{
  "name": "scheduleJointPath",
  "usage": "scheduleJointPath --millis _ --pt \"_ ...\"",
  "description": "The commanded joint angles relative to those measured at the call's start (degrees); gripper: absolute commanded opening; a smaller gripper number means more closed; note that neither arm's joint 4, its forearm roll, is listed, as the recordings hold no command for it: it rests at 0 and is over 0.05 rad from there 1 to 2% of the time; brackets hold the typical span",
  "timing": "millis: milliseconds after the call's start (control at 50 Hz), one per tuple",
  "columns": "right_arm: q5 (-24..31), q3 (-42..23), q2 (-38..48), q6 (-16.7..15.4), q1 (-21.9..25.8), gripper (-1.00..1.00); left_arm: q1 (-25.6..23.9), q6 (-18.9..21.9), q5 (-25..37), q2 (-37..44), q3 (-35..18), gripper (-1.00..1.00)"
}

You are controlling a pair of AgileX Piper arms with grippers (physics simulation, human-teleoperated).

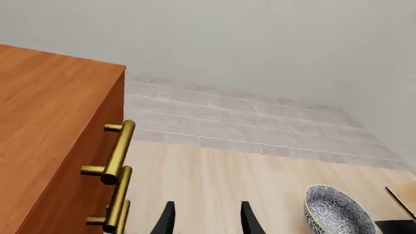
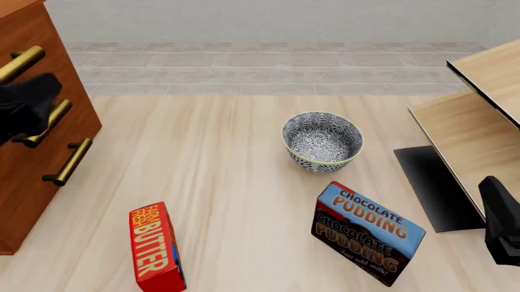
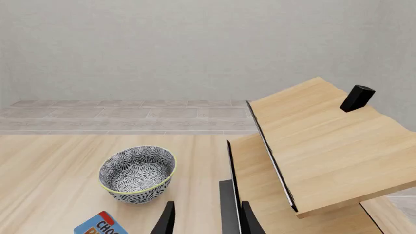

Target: Close the top drawer of the cabinet and put the bowl on top of it.

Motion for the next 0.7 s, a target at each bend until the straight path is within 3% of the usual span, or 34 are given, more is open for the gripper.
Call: scheduleJointPath --millis 20,60,100,240,420,500,700 --pt "0.34 0.03 -0.4 0.0 0.01 1.0 -7.14 -1.53 5.56 -0.37 -3.04 1.0" --pt "0.35 0.02 -0.43 0.0 0.0 1.0 -8.38 -2.02 6.01 0.58 -3.6 1.0" --pt "0.35 0.02 -0.41 0.0 0.01 1.0 -9.55 -5.3 5.81 1.43 -3.83 1.0" --pt "0.35 0.02 -0.41 -0.01 0.0 1.0 -12.01 -2.22 8.06 3.77 -6.09 1.0" --pt "0.34 0.03 -0.4 0.0 0.0 1.0 -14.21 -2.54 10.79 6.99 -9.85 1.0" --pt "0.35 0.02 -0.41 -0.01 -0.01 1.0 -16.67 -6.04 12.95 9.33 -11.47 1.0" --pt "0.35 0.02 -0.41 -0.01 0.0 1.0 -19.85 -5.87 19.26 9.95 -17.19 1.0"
